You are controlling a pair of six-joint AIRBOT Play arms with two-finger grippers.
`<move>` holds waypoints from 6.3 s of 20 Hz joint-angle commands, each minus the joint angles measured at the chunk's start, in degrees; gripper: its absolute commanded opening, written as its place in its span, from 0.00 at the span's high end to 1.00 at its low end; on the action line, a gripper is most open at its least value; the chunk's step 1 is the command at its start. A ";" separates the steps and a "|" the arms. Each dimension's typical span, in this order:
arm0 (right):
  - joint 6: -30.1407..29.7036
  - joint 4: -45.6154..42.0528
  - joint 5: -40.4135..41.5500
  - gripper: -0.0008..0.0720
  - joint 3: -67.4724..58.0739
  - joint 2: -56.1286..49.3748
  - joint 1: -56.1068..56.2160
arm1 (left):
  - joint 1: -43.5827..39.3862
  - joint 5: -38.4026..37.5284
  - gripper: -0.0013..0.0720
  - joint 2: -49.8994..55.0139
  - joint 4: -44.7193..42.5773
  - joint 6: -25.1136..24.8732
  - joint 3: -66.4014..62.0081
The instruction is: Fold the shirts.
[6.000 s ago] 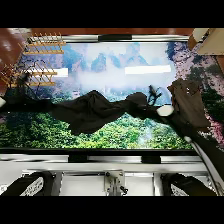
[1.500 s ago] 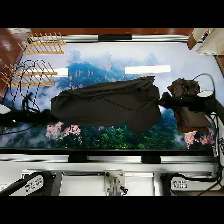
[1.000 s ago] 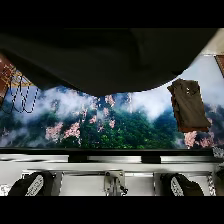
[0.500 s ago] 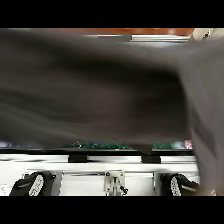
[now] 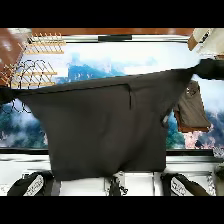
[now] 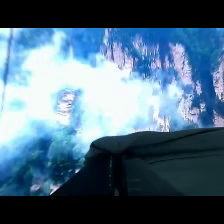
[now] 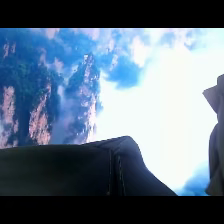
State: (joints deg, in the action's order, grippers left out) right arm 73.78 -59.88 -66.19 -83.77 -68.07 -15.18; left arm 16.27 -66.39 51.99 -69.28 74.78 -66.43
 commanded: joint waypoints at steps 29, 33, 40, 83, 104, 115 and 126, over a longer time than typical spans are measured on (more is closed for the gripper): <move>13.51 -13.03 1.79 0.89 5.44 -27.63 8.94 | -3.50 -8.13 0.93 44.37 6.73 -3.54 -11.30; 15.39 -12.31 1.25 0.89 5.44 -29.05 8.94 | -4.09 -8.63 0.93 45.38 6.67 -3.56 -11.26; 10.54 -15.34 -11.91 0.29 -1.07 -23.19 7.08 | -1.73 -22.53 0.22 44.83 6.67 -0.96 -15.34; -2.08 -1.46 -11.17 0.14 51.76 -4.20 -8.98 | 6.58 -8.85 0.93 23.43 10.99 -8.07 33.31; 3.39 10.43 3.34 0.90 8.50 -17.66 -0.09 | 4.50 -2.93 0.93 33.86 25.81 -5.40 -1.46; 6.69 11.37 12.00 0.86 -5.07 -37.18 3.85 | 0.13 2.84 0.88 48.43 25.83 -2.01 -12.61; 1.05 -1.84 -6.27 0.05 -5.14 -34.91 1.03 | 1.27 -14.23 0.06 43.80 25.16 -2.29 -20.33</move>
State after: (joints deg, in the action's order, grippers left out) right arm 74.83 -60.55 -67.07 -88.86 -101.43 -13.54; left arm 18.15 -77.52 97.78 -43.86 72.55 -85.34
